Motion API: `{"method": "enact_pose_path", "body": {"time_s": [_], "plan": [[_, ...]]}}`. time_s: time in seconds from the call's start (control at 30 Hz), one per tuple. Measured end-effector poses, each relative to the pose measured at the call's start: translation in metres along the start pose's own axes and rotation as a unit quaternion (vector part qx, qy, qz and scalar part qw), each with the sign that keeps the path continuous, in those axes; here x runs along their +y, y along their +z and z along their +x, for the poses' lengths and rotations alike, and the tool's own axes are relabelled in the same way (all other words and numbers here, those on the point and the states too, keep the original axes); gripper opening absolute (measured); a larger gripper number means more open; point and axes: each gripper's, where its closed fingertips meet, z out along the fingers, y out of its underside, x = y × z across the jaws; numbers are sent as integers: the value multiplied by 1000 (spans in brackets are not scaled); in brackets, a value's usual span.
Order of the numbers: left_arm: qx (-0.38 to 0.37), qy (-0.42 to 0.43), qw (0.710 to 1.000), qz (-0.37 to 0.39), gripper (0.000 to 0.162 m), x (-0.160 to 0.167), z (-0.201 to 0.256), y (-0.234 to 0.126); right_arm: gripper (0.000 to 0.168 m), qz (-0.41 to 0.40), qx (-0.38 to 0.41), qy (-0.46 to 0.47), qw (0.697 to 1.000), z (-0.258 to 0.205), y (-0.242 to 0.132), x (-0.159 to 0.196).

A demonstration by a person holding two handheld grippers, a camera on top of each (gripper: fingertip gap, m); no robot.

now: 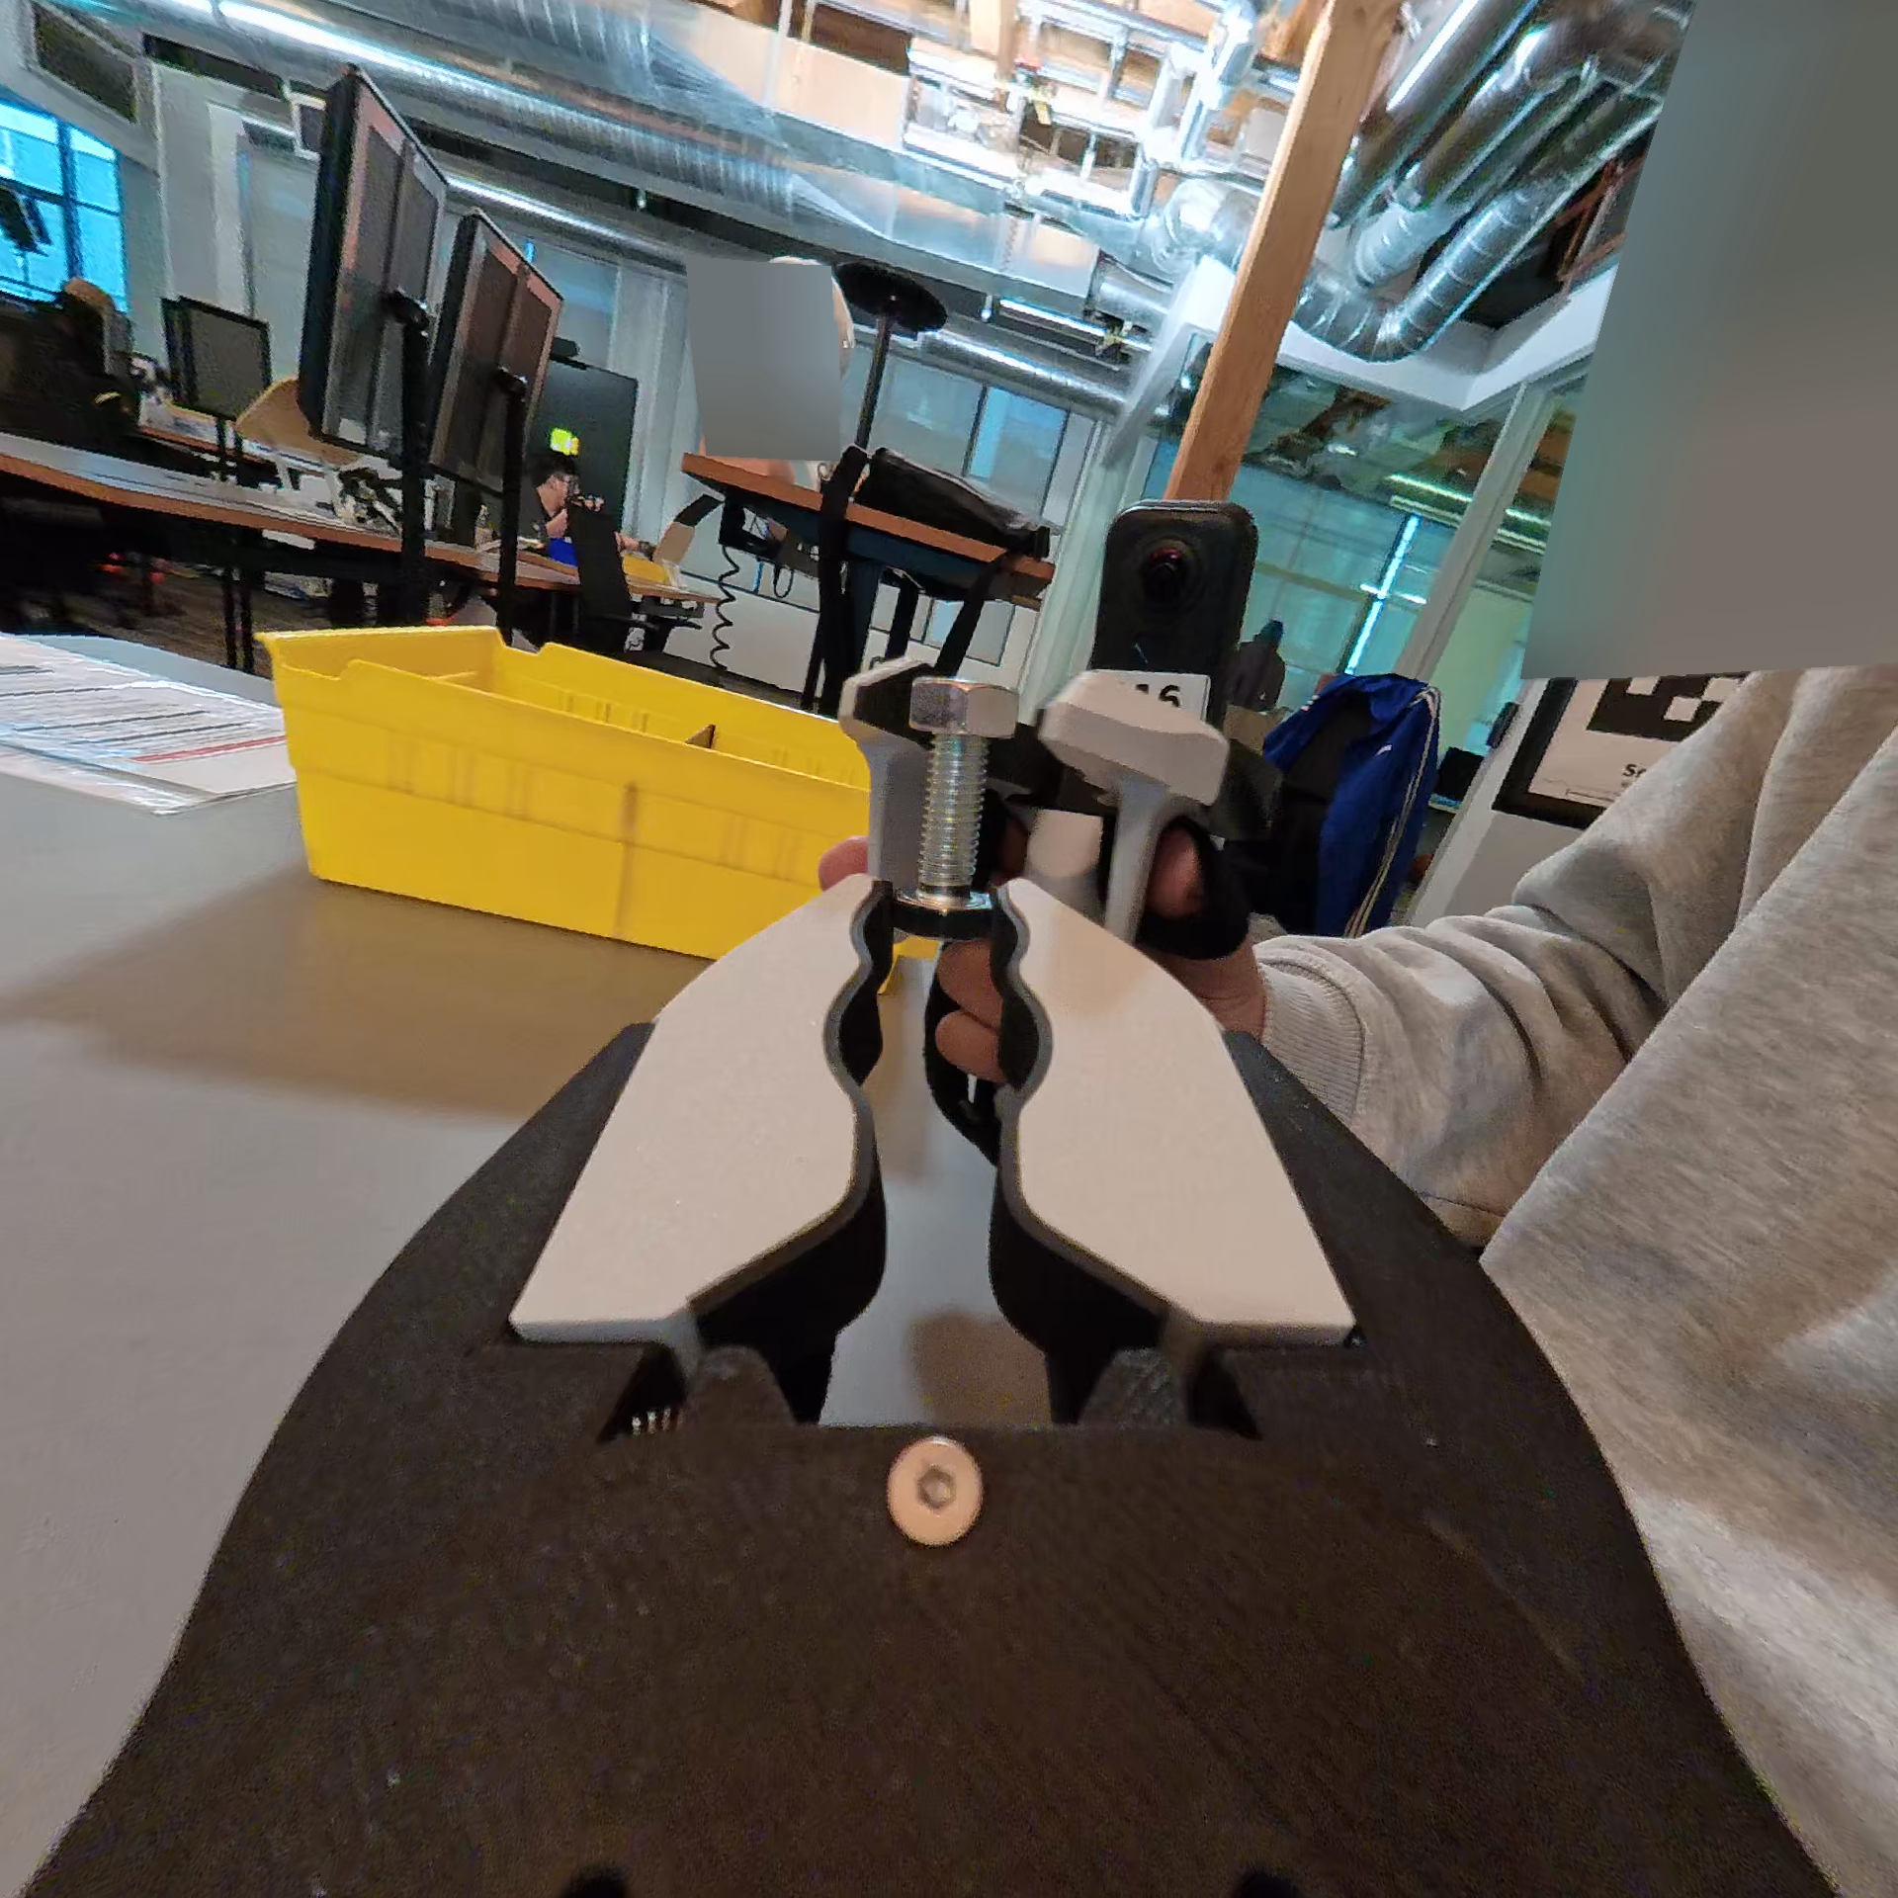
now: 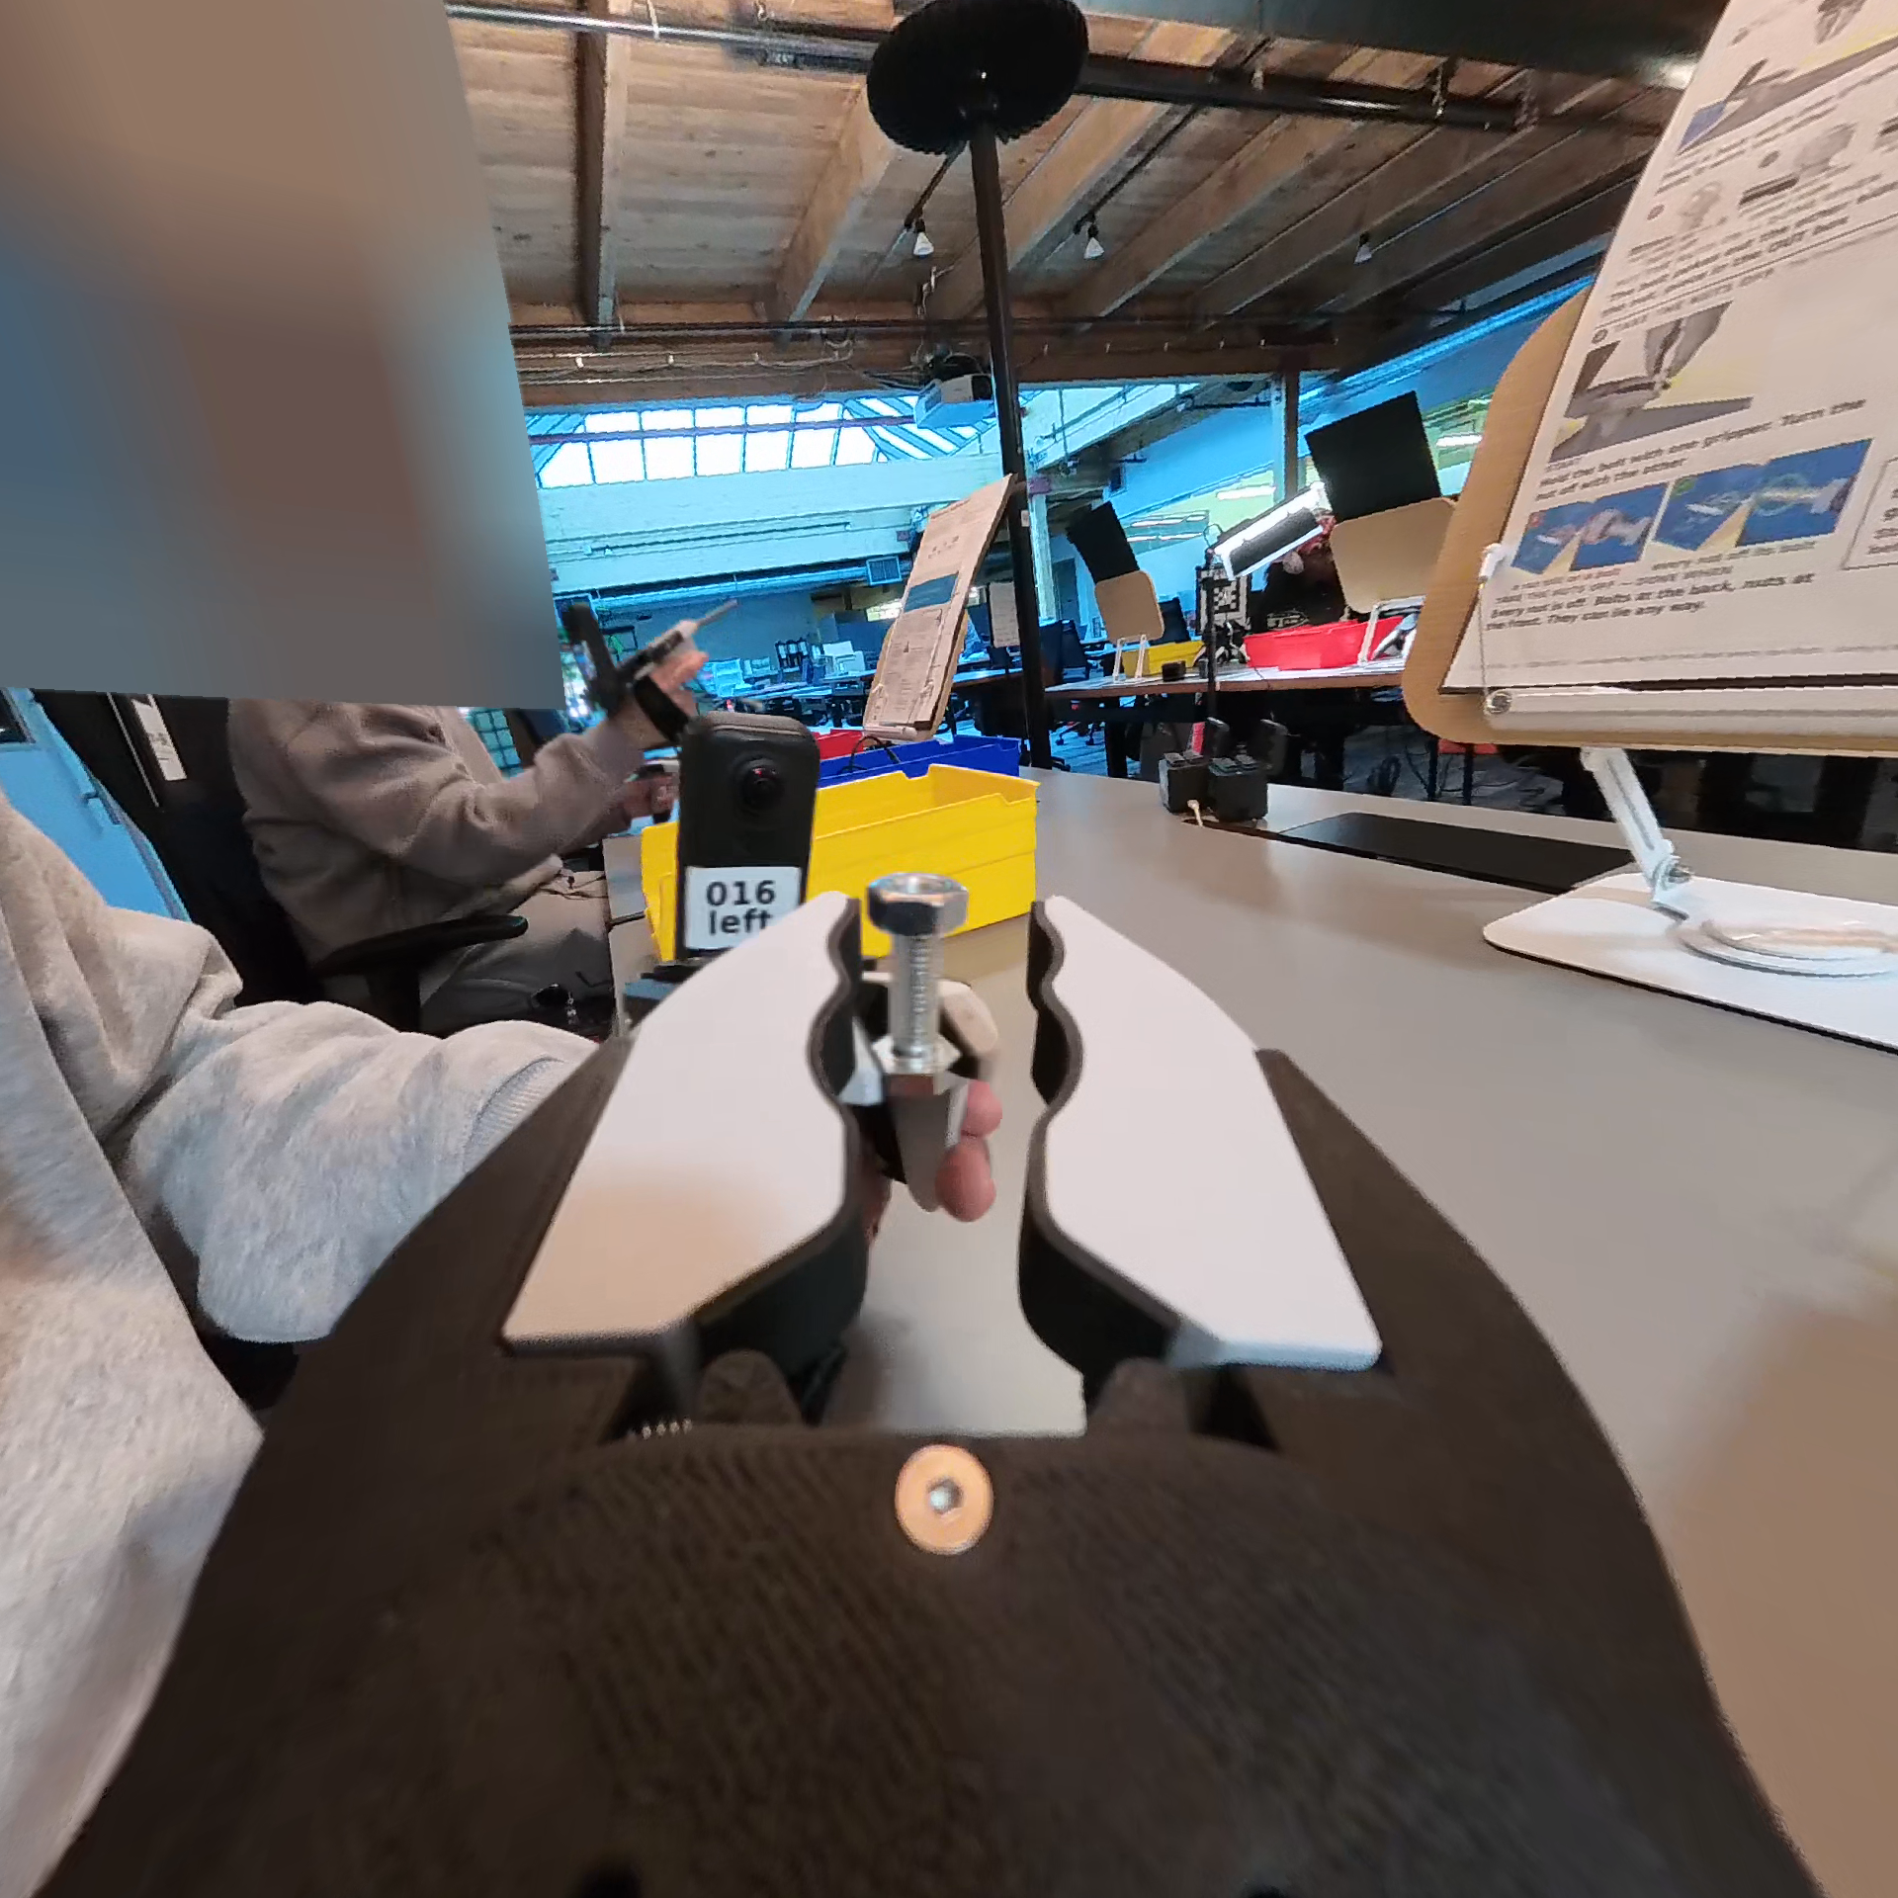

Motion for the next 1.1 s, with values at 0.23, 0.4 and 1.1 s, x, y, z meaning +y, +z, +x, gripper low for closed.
{"method": "enact_pose_path", "body": {"time_s": [0.23,0.4,1.1], "plan": [[-4,-8,1000,12,19,-5,-3,-2,23,29,25,31,999,18,-11,-10],[-6,-3,1000,4,19,-2,-3,-1,29,28,3,14,1000,1,-5,-10],[-2,20,999,-25,19,9,3,5,18,-18,16,-16,1000,-7,5,6]]}}
